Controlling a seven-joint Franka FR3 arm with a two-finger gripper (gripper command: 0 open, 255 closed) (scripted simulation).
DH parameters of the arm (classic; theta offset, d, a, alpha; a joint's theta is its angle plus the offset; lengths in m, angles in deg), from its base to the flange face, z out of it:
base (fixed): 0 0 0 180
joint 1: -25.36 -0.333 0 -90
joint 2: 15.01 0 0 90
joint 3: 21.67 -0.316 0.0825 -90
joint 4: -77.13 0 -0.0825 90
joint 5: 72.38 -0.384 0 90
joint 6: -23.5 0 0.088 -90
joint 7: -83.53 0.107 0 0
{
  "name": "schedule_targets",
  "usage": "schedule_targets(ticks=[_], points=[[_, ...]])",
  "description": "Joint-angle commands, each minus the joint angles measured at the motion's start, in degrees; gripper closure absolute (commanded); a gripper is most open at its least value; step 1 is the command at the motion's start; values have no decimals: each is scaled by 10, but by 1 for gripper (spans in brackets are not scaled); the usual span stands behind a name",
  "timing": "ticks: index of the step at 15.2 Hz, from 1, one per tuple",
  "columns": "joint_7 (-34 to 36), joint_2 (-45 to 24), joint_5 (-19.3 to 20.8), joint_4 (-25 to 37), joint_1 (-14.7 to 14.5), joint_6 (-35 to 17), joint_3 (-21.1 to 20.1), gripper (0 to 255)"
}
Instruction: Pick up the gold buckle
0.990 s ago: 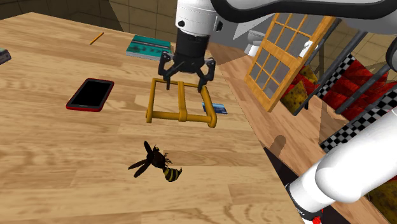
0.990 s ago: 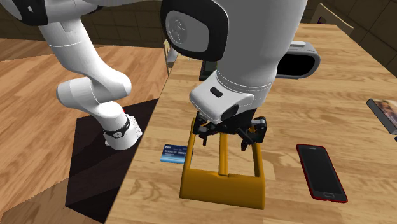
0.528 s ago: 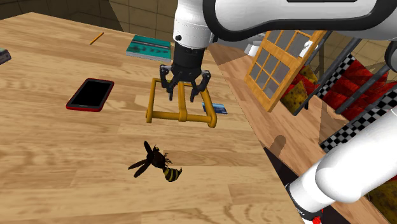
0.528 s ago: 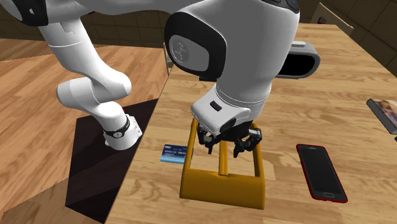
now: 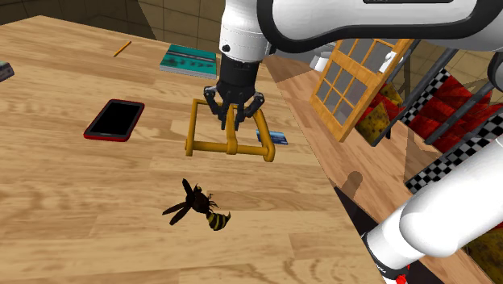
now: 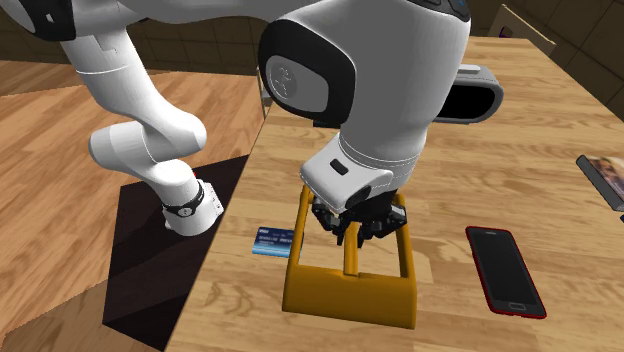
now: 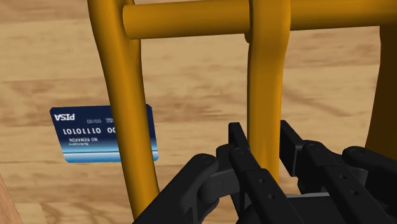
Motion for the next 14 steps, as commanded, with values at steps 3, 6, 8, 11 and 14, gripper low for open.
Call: schedule_targets(ticks=[3,6,8,11,14], points=[[-1,0,0,15,0,16,0,255],[-1,0,0,39,1,39,1,255],[-1,-1,1,55,1,54,1,255],[0,-3,2,80,1,78,0,255],[1,-8,5,107,0,102,-1,255]])
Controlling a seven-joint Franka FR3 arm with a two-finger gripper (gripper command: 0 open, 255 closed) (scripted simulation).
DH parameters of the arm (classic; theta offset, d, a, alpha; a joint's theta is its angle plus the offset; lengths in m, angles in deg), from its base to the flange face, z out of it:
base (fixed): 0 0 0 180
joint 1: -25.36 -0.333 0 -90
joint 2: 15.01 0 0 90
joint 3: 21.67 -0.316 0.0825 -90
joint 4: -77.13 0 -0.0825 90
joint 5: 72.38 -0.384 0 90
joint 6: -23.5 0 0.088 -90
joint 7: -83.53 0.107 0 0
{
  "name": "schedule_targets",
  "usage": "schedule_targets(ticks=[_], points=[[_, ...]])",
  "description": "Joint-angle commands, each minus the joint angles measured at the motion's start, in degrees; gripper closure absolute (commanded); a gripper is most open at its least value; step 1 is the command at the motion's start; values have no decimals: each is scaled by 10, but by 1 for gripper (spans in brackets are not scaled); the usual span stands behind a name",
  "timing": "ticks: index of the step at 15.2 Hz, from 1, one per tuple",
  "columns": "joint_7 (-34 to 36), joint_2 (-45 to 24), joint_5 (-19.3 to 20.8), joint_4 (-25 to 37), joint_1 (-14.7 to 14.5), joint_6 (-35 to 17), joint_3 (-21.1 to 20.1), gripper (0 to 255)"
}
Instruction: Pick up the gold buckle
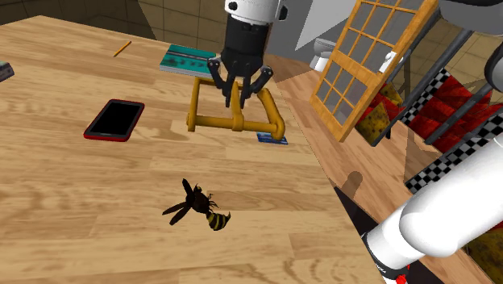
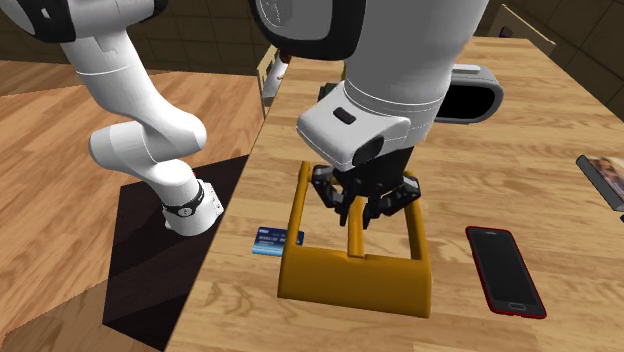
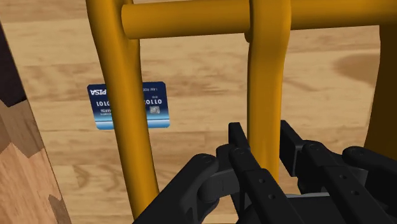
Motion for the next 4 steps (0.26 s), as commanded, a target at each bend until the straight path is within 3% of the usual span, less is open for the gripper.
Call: schedule_targets(ticks=[1,4], points=[[3,-2,1,19,-1,17,-1,255],[3,-5,3,30,-1,26,-2,255]])
